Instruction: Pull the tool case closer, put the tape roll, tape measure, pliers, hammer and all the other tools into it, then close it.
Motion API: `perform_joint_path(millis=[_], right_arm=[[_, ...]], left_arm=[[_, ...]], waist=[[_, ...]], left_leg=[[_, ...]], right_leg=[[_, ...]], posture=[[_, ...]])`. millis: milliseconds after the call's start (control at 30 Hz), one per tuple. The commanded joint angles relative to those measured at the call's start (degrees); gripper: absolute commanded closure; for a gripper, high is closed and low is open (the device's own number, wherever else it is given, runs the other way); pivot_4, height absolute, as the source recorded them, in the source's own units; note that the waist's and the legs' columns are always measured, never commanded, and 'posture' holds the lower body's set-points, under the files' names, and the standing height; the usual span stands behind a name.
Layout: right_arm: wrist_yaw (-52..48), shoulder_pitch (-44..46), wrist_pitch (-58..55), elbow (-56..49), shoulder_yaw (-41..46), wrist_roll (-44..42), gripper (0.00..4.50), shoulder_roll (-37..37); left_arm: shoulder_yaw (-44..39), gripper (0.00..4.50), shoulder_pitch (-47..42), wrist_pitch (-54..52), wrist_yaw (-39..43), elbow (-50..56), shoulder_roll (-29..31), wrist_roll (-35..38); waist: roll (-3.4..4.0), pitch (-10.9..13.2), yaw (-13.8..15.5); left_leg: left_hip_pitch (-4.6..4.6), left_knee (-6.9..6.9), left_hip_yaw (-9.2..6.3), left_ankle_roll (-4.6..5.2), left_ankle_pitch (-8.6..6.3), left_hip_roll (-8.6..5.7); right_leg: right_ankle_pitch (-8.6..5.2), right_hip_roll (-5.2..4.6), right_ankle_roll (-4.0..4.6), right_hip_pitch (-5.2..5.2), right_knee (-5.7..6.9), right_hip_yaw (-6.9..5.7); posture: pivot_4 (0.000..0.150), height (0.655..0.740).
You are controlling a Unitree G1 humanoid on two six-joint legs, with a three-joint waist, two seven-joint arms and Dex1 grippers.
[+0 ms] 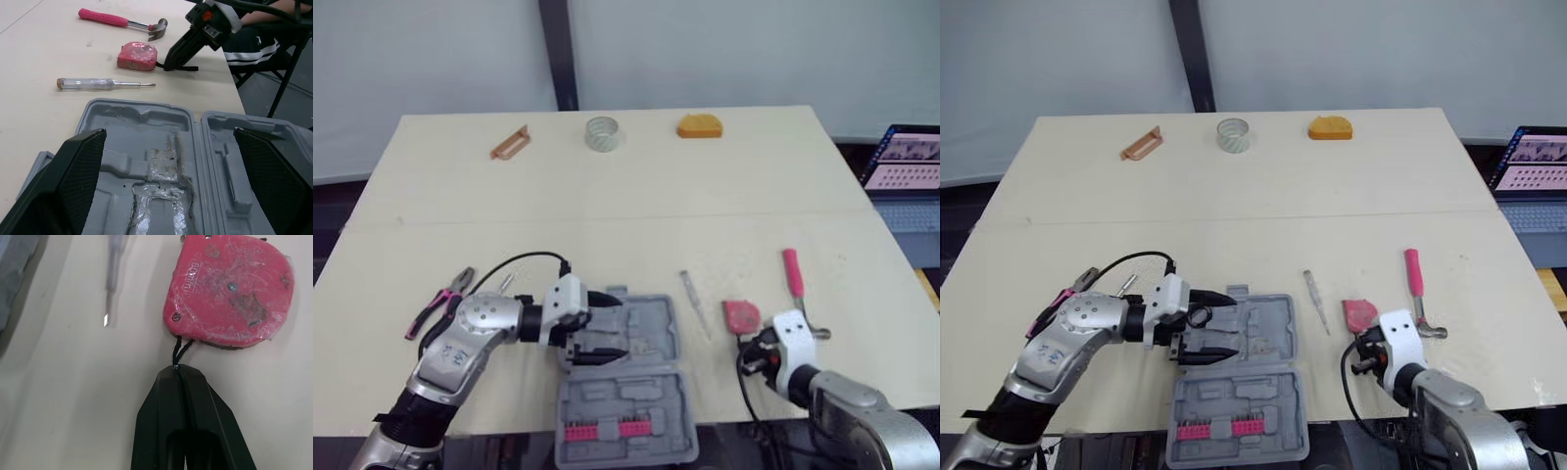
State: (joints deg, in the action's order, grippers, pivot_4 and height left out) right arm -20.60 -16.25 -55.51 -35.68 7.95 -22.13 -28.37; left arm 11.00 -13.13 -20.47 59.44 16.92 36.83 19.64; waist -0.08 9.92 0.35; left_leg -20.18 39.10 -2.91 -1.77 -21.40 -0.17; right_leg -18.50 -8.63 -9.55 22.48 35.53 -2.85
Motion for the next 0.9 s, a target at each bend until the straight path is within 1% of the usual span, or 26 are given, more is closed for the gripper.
perform_joint_path(millis=[33,133,400,700,800,833,900], right_arm=[[-1.8,-4.4,-1.0,-3.2,1.5,-1.8,4.48,-1.1],[-2.6,-8.3,-0.9,-5.3,1.8,-2.6,4.48,-2.0],[-2.7,-14.5,-1.3,-9.8,0.6,-4.2,4.48,-2.2],[-2.2,-13.4,-2.2,-9.8,1.3,-5.1,4.48,-2.2],[-4.3,-12.8,-2.9,-10.0,3.5,-6.8,3.7,-3.7],[-5.5,-13.3,-3.0,-10.2,4.2,-7.5,3.27,-4.7],[-8.5,-14.1,-2.7,-10.5,5.9,-8.8,2.19,-7.5]], left_arm=[[0.2,0.0,1.0,1.7,1.4,0.5,1.0,-0.5],[1.0,0.0,2.4,2.9,2.7,0.8,2.2,-1.2],[1.3,0.0,3.5,4.1,4.3,0.8,3.2,-1.8],[1.5,0.0,3.5,5.5,4.4,-0.5,2.4,-2.4],[1.6,0.0,3.2,6.1,4.4,-1.0,2.0,-2.4],[1.6,0.0,3.1,6.3,4.4,-1.1,2.0,-2.5],[1.4,0.0,3.0,7.7,4.2,-1.5,1.7,-2.9]], waist=[[0.0,0.0,0.0],[0.01,0.0,0.0],[0.01,0.0,0.6],[0.01,0.0,0.9],[0.01,0.0,0.8],[0.02,0.0,0.9],[0.02,0.0,1.0]], left_leg=[[0.0,0.0,0.01,0.01,0.0,0.0],[0.0,0.0,0.01,0.01,-0.01,0.0],[0.01,0.0,0.01,0.05,-0.02,0.0],[0.02,0.01,0.03,0.05,-0.03,0.0],[0.02,0.02,0.05,0.05,-0.03,0.0],[0.02,0.02,0.05,0.05,-0.03,0.0],[0.01,0.02,0.04,0.06,-0.03,-0.01]], right_leg=[[0.0,0.0,0.0,0.0,0.0,0.0],[0.0,0.0,0.0,0.0,-0.01,0.01],[0.0,0.0,0.01,-0.04,-0.05,0.01],[0.0,0.0,0.01,-0.04,-0.05,0.03],[0.0,0.0,0.01,-0.04,-0.05,0.03],[0.0,0.0,0.01,-0.03,-0.05,0.03],[0.0,0.0,0.01,-0.04,-0.06,0.03]], posture=[[0.15,0.74],[0.15,0.74],[0.15,0.74],[0.15,0.74],[0.15,0.74],[0.15,0.74],[0.15,0.74]])
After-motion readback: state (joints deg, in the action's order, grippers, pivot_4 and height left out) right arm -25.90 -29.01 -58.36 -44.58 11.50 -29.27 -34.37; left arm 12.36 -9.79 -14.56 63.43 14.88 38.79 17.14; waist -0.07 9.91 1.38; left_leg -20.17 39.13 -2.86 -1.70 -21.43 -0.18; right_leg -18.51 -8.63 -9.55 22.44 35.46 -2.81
